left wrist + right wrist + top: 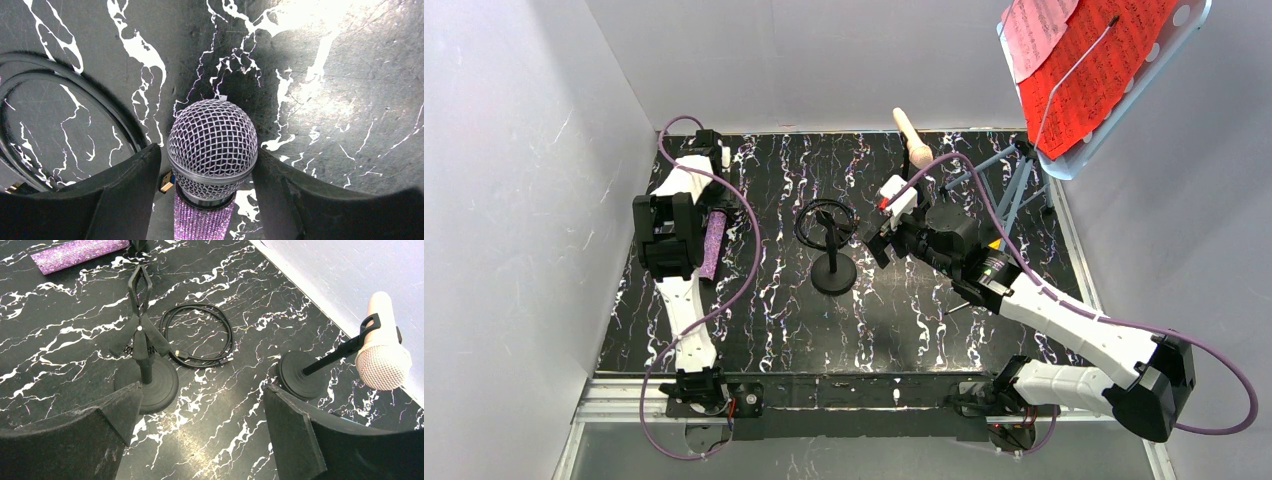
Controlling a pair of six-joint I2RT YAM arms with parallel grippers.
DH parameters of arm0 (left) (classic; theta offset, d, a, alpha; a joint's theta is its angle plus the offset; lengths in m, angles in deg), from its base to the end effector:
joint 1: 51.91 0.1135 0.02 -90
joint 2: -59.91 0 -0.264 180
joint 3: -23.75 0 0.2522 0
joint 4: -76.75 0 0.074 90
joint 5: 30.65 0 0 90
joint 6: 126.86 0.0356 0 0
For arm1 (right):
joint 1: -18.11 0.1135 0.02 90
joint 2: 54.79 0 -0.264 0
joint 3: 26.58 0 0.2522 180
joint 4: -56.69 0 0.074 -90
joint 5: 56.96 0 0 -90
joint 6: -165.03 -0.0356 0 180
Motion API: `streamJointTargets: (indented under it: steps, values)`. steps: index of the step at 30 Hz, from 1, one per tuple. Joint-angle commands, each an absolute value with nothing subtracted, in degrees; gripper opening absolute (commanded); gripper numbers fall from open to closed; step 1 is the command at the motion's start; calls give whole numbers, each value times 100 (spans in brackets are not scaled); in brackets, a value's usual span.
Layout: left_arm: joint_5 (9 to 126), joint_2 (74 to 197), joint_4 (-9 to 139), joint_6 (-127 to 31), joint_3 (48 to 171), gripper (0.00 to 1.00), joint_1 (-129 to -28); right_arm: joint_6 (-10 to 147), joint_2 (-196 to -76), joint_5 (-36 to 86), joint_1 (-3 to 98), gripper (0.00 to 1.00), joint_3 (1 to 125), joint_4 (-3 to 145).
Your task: Pack up the instrument practice props
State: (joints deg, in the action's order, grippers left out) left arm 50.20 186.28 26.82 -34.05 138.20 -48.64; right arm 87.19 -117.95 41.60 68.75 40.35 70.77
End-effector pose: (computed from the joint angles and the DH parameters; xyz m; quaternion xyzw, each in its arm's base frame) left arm 0.4737 0.0327 0.1777 -0.0233 0.9668 0.0901 0.2380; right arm 0.1689 0.1976 0.3461 -0.3581 0.6784 0.1564 0.6221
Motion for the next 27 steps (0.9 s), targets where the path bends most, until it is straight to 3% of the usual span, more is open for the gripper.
streamJointTargets:
  steps: [1,5,10,18,27]
  values:
    - [5242,18235,2671,-3428,13932,65,-4839,8669,-11779,4076,6882,99,4391,7010]
    - [5594,17724,2777,-3469,13762,67,-4853,8662,-11768,4039,6883,99,4417,7020]
    - [6247,16712,3139,-3607,13213,90,-4862,8622,-11673,3986,6883,99,4414,7009]
    - [7256,14618,3794,-3466,11500,91,-5111,8555,-11494,3885,6882,99,4402,7029]
    - [8060,12229,4633,-3062,9313,90,-6302,8423,-11431,3513,6883,99,4387,6882]
